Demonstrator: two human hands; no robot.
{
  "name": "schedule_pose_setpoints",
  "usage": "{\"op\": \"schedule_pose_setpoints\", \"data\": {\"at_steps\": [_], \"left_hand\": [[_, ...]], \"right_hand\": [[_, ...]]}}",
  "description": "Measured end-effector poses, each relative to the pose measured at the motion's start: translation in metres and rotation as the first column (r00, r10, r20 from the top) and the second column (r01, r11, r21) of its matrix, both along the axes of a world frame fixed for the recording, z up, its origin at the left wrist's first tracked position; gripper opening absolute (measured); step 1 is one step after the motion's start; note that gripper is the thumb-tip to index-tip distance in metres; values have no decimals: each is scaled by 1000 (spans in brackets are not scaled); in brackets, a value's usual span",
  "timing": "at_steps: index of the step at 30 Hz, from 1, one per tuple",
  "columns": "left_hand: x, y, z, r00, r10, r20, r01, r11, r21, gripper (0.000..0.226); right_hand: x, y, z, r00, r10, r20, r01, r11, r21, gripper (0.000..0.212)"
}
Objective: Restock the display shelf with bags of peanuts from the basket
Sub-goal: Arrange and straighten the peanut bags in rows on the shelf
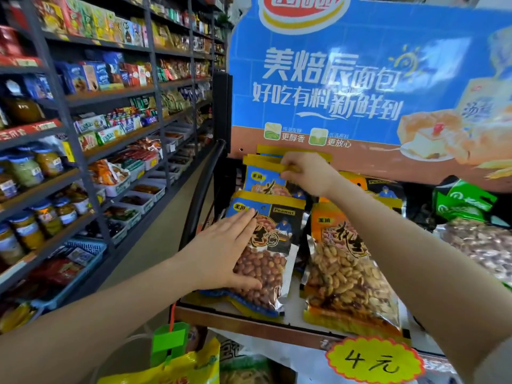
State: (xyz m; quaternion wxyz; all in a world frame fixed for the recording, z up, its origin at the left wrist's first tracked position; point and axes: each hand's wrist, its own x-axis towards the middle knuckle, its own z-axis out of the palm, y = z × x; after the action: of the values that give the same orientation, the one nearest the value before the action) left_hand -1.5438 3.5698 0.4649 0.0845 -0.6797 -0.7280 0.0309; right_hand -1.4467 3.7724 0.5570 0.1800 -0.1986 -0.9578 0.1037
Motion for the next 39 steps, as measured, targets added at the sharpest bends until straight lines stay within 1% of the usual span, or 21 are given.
{"op": "schedule_pose_setpoints", "data": {"at_steps": [2, 6, 8, 10, 12, 14, 17, 18, 20, 22, 23, 25, 26, 28, 30, 32, 34, 36, 37, 38, 39], "left_hand": [[3, 4, -1, 999, 31, 37, -30, 999, -13, 117], [5, 10, 2, 999, 12, 39, -11, 1000, -12, 117], [9, 14, 7, 999, -37, 21, 37, 999, 23, 115], [17, 20, 14, 995, -89, 47, 86, 994, 68, 109], [29, 27, 22, 985, -145, 92, 135, 985, 110, 103], [41, 37, 28, 972, -218, 84, 202, 965, 170, 91], [56, 56, 31, 965, -257, 50, 246, 957, 152, 91], [60, 62, 30, 966, -257, 41, 250, 959, 131, 90], [66, 72, 28, 968, -249, 24, 246, 965, 85, 92], [69, 77, 24, 971, -240, 15, 239, 970, 49, 95], [69, 79, 22, 973, -230, 22, 229, 972, 42, 96], [69, 79, 21, 976, -215, 42, 213, 976, 41, 98], [68, 79, 21, 976, -212, 45, 210, 977, 43, 101], [68, 78, 20, 977, -211, 28, 209, 977, 52, 105], [68, 75, 22, 978, -205, 28, 203, 977, 59, 106], [67, 73, 25, 979, -202, 39, 198, 976, 94, 103], [61, 75, 28, 979, -203, 31, 193, 961, 197, 91], [49, 79, 32, 987, -153, 46, 134, 952, 275, 78], [42, 82, 34, 992, -108, 64, 85, 954, 288, 68], [34, 84, 36, 995, -63, 78, 38, 957, 286, 59], [27, 86, 38, 997, -25, 80, 1, 957, 291, 55]], "right_hand": [[17, 9, 8, 999, 24, -41, -23, 1000, 15, 15], [25, -2, -4, 983, 50, 174, -47, 999, -17, 21], [30, -4, -3, 998, 26, 55, -27, 1000, 13, 22], [46, 3, 7, 980, -94, -176, 108, 992, 71, 30], [71, 21, 13, 922, -262, -286, 291, 954, 65, 26], [100, 39, 11, 879, -417, -230, 434, 900, 29, 27], [133, 51, 2, 841, -529, -113, 534, 846, 13, 29], [139, 53, -2, 826, -556, -92, 556, 831, -20, 28], [146, 58, -9, 798, -587, -134, 555, 804, -214, 27], [151, 54, -11, 774, -592, -224, 376, 715, -590, 14], [152, 52, -10, 769, -591, -243, 270, 646, -714, 12], [156, 50, -6, 814, -497, -300, 90, 618, -781, 25], [156, 48, -3, 834, -444, -326, 41, 640, -767, 27], [153, 48, 1, 851, -411, -327, 51, 685, -726, 18], [146, 54, 1, 835, -469, -288, 162, 710, -685, 13], [135, 56, 0, 820, -514, -253, 296, 758, -581, 25], [120, 52, 1, 800, -525, -290, 434, 840, -326, 41], [106, 42, 3, 777, -502, -381, 550, 835, 21, 53], [97, 37, 3, 804, -432, -409, 525, 838, 147, 53], [87, 33, 3, 856, -350, -380, 446, 872, 202, 49], [75, 30, 1, 913, -265, -311, 333, 924, 190, 43]]}}
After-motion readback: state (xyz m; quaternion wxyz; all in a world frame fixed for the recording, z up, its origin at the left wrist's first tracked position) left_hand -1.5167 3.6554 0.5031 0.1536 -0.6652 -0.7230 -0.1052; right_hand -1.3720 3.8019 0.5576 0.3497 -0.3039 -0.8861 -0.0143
